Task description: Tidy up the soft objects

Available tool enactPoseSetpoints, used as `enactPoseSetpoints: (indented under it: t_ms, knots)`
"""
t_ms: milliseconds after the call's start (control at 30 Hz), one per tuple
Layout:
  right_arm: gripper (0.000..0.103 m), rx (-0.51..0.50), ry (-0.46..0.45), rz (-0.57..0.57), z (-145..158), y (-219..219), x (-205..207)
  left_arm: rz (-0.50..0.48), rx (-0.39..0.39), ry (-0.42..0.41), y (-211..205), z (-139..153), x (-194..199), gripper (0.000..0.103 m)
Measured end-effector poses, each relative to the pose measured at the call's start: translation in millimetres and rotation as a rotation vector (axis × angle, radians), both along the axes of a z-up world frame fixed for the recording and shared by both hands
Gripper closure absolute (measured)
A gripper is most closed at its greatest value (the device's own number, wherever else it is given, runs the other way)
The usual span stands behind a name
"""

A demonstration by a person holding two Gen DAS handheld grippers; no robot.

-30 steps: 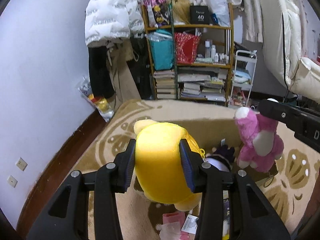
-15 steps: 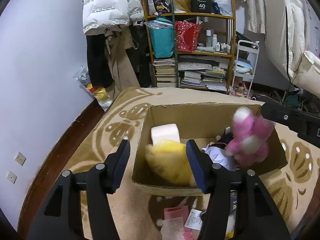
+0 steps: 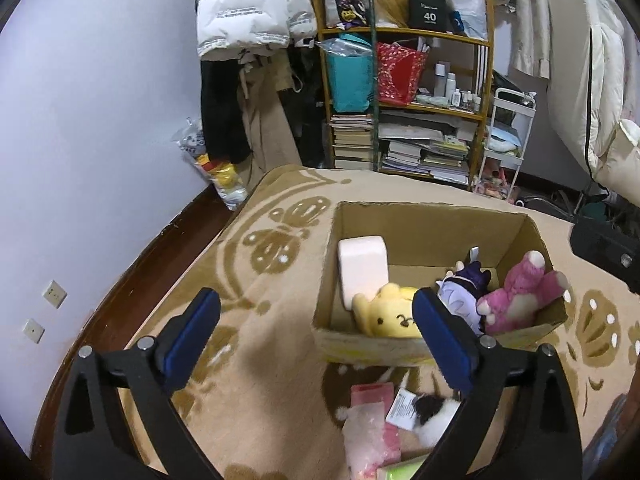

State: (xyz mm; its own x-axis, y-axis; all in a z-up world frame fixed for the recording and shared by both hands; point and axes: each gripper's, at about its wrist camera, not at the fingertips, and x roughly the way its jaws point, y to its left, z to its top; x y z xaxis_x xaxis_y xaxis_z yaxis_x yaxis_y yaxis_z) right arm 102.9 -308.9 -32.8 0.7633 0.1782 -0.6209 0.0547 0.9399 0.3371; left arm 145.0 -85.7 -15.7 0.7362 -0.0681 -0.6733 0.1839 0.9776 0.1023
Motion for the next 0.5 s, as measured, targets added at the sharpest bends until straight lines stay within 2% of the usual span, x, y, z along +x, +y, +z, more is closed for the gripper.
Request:
enactPoseSetpoints:
  t_ms: [200,500]
  knots:
    - [0.0,0.006,0.007,-0.002,7,9,-23,0.023,-0.01,0.036,19,5,-19,0.006]
    - [0.0,0.013,0.1,0.009,-8,25,-48,0.029,-0.061,0.13,43,-3,-39,0.006]
